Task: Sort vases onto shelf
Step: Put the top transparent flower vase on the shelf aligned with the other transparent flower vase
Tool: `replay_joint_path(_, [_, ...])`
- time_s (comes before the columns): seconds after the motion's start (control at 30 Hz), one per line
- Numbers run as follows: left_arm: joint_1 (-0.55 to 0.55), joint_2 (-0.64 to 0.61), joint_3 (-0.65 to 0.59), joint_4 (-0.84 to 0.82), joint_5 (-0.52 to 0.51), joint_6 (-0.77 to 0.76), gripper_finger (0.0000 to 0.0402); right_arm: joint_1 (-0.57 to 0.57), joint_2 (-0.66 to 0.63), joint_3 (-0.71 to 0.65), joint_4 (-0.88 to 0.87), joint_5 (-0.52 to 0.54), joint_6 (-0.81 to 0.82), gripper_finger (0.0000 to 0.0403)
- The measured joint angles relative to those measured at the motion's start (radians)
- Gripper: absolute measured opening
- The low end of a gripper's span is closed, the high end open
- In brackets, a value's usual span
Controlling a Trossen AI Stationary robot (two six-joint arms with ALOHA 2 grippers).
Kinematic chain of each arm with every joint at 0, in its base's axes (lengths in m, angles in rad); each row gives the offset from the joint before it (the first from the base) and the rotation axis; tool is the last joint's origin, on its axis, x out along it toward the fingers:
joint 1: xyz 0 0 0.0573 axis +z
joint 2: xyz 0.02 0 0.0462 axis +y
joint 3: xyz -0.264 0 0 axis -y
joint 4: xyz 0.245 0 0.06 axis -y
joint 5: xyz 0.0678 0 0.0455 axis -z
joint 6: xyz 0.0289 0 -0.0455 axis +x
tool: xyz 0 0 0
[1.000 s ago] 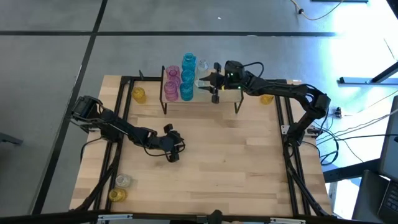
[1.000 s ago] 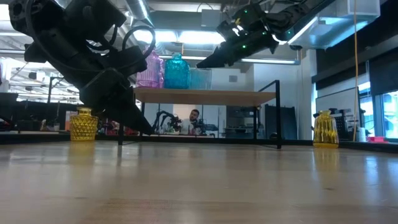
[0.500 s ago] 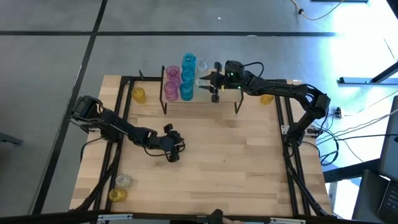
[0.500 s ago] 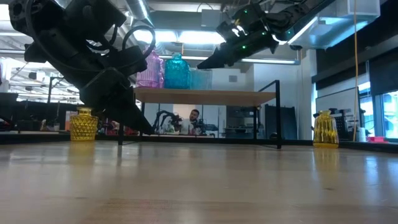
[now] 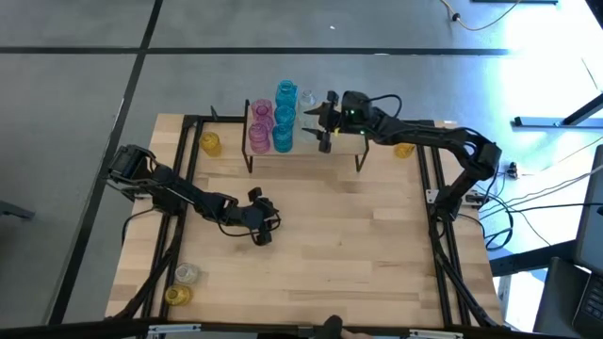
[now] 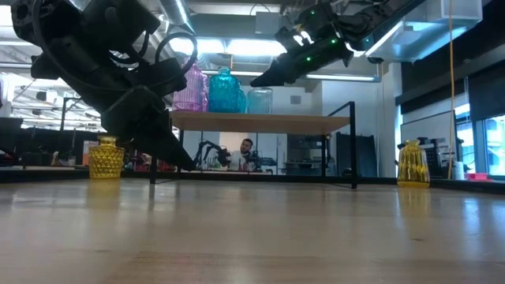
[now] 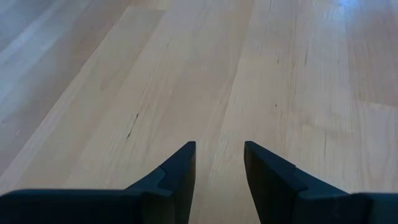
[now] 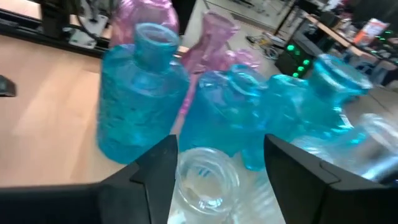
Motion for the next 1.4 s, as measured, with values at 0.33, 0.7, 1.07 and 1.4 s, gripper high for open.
replay_joint_path(0.33, [0.000,0.000,0.000,0.000,0.021,-0.001,0.0130,0.028,-0.176,0.000,-0.242,0.018,0.028,0.0218])
replay_joint_path(0.7, [0.000,0.000,0.000,0.016,0.022,-0.003,0.0130,0.092,-0.163,-0.080,-0.470,0.032,0.084,0.0215])
replay_joint_path(1.07, [0.000,0.000,0.000,0.021,0.004,-0.001,0.0130,0.084,-0.070,-0.094,-0.314,0.036,0.048,0.0155])
replay_joint_path(1.4, [0.000,0.000,0.000,0.022,0.003,0.001,0.0130,0.084,-0.070,-0.094,-0.256,0.038,0.046,0.0124])
